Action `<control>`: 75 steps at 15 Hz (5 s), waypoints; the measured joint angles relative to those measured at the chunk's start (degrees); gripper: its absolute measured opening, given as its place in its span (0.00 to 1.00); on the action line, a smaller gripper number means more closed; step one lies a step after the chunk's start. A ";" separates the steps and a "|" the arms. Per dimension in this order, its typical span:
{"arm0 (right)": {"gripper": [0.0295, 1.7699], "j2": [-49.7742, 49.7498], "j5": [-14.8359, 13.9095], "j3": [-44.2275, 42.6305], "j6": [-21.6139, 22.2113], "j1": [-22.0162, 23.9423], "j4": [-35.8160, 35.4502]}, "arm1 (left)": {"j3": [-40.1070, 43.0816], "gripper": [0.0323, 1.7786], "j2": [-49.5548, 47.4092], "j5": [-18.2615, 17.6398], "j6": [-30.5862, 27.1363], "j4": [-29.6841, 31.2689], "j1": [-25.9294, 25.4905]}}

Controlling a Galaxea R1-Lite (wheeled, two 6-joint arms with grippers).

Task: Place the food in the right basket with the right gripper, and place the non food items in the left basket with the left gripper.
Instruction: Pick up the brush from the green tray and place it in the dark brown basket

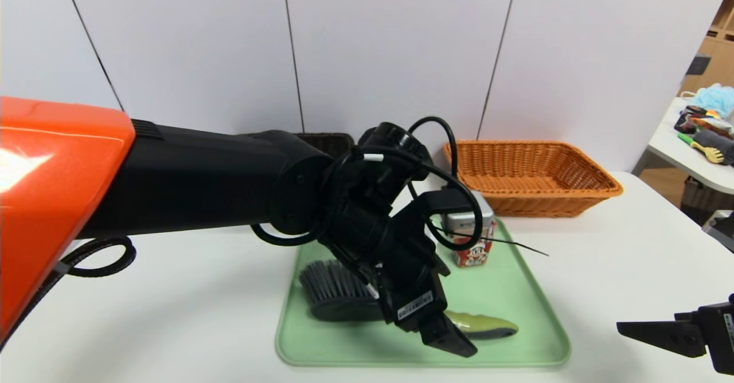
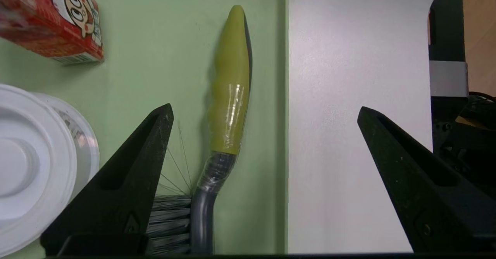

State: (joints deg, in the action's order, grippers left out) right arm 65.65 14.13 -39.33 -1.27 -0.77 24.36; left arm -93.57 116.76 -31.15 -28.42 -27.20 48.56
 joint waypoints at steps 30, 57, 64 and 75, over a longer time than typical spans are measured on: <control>0.96 0.34 0.43 1.07 2.04 0.04 -0.13 | -19.71 0.95 12.40 14.48 -8.33 -17.66 4.22; 0.96 0.30 0.43 1.10 2.04 0.09 -0.13 | -19.71 0.95 14.54 16.57 -7.41 -13.24 3.93; 0.96 0.32 0.43 1.05 2.06 0.09 -0.13 | -19.71 0.95 14.88 16.46 -7.44 -13.48 4.00; 0.96 0.30 0.45 1.01 2.06 0.09 -0.13 | -19.71 0.95 15.21 16.52 -7.68 -13.29 4.00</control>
State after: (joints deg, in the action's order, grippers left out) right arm 65.95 14.58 -38.32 0.79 -0.68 24.22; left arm -113.29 131.98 -14.63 -36.10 -40.48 52.55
